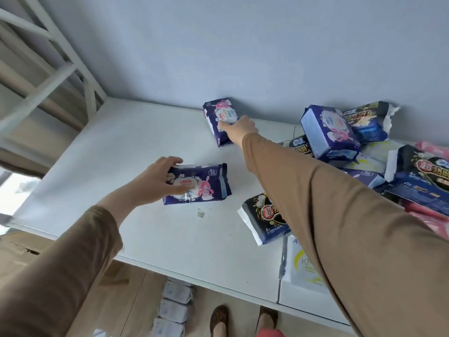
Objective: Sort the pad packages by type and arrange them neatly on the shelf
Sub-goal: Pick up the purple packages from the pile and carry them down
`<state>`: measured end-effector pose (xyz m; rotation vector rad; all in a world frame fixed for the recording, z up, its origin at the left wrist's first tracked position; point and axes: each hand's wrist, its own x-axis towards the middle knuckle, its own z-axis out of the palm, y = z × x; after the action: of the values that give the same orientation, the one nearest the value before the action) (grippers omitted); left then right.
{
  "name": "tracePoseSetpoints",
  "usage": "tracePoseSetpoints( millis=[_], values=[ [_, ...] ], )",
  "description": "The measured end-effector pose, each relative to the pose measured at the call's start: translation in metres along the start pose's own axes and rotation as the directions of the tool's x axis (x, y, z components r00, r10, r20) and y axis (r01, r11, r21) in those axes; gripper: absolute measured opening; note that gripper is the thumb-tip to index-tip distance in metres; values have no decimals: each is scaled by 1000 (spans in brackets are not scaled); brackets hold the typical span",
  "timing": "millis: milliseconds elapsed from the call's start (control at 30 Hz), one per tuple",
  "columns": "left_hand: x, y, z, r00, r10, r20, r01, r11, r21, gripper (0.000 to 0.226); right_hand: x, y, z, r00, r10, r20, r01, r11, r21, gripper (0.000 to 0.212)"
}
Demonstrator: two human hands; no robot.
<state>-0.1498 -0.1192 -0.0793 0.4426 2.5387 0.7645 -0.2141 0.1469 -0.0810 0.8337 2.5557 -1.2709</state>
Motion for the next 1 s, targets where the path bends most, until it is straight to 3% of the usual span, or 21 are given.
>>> tracePoseSetpoints(
  millis=[100,233,367,500,667,733,900,1000],
  values=[
    [-3,-1,0,1000,22,-8,-21,996,89,75,4,-2,4,999,11,31,-12,999,33,86],
    [-10,-7,-5,998,67,19,-69,978,199,65,-7,-1,6,976,28,214,-52,992,112,100],
    [-18,-12,-4,995,96,32,-100,971,216,60,-28,12,9,948,39,317,-98,980,175,84],
    [-30,-12,0,991,133,32,-136,973,187,55,-54,39,10,966,-11,259,-107,892,439,91],
    [-52,-10,2,991,138,0,-135,973,188,54,-101,56,-7,997,1,72,-35,876,482,99],
    [-65,-12,1,989,147,-2,-144,967,209,54,-121,60,-16,999,-11,53,-21,821,571,100],
    [-112,-18,-3,986,166,-23,-159,969,188,54,-191,75,-37,997,-64,46,17,744,668,57],
    [-155,-25,4,985,167,-33,-160,975,156,53,-242,97,-36,995,-95,9,59,689,722,58]
  ],
)
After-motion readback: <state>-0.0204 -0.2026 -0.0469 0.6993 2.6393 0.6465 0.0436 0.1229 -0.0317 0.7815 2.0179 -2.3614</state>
